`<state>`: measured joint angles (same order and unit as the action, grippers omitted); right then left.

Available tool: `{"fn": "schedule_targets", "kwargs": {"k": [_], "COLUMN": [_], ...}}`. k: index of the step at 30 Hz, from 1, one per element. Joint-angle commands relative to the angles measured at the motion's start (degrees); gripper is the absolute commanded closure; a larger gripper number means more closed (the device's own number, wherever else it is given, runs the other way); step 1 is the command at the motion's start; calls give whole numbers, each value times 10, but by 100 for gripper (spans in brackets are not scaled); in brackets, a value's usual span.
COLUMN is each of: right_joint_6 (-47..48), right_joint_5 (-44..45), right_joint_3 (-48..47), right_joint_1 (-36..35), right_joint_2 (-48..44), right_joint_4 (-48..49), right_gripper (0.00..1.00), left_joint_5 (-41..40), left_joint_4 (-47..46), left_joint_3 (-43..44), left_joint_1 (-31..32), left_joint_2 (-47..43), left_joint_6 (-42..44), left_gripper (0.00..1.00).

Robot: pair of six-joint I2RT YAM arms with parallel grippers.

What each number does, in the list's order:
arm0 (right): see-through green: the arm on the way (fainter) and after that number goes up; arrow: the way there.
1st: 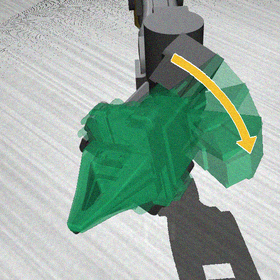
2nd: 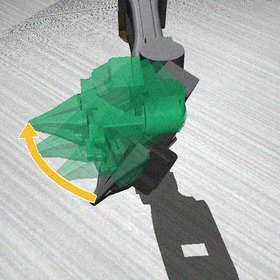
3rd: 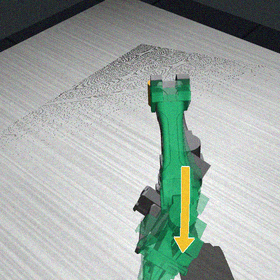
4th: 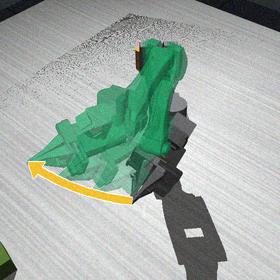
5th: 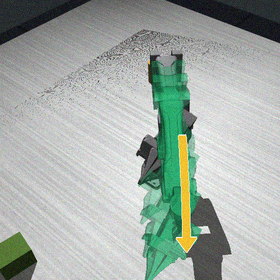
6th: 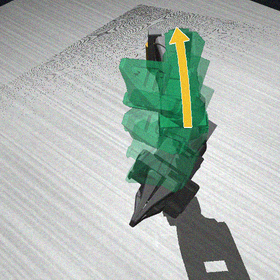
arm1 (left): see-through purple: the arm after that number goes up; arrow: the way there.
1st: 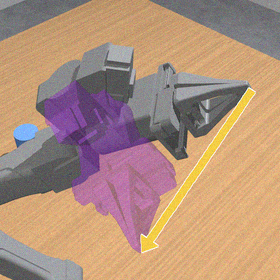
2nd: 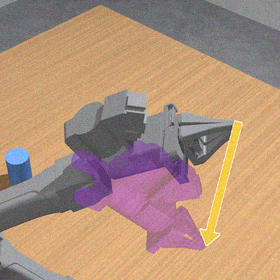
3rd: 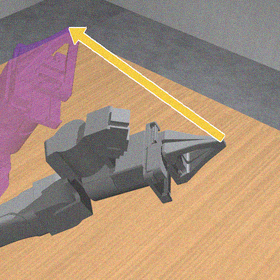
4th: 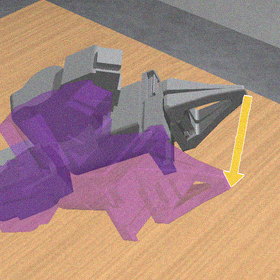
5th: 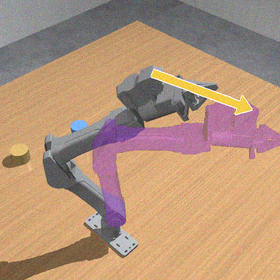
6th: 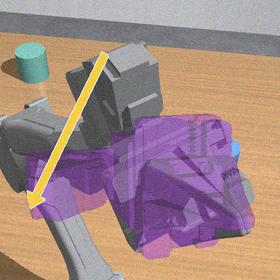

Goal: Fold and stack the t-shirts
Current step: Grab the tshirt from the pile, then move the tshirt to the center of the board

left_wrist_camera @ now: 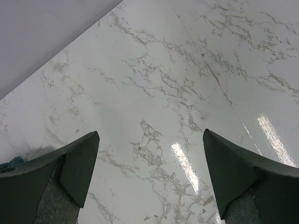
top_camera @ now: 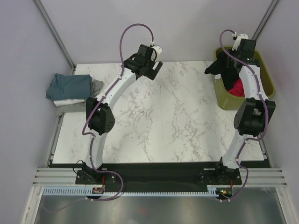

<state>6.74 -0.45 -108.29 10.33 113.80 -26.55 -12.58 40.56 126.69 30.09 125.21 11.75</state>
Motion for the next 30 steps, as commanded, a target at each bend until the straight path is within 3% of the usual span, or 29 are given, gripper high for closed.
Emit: {"fn": "schedule_targets", "kwargs": {"k": [1,12,15,20,25,26,27,30], "right_joint_6": [14,50,63,65,85,82,81,109], "right_joint_5": [-43,-134,-137,-136,-58,-41,-25,70], "right_joint_3": [-58,-201,-249,-286,-264,-248,-225,-70], "right_joint_1": [-3,-42,-92,-238,-354,-359,-358,-358], "right_joint_2": [-59,-116,-122,-143,-171,-188,-199,-243], "right_joint_4": [5,21,20,24,29,30,30,38], "right_gripper": [100,100,100,100,100,88,64,38], "left_joint_5": [-24,-38,-36,-2,54,52,50,60], "left_joint_4": [-17,-20,-18,-4,5,5,5,-6], "left_joint_3": [10,-1,-5,-15,-68,-89,-100,-162], "left_joint_1": [1,-24,-55,-127,-201,-204,-205,-196], "left_joint_2": [-28,-80,-101,-143,-221,-233,-248,-306], "left_joint_6": [17,8,-18,-73,-110,-110,-105,-78], "left_gripper": [1,1,1,1,1,1,1,0]}}
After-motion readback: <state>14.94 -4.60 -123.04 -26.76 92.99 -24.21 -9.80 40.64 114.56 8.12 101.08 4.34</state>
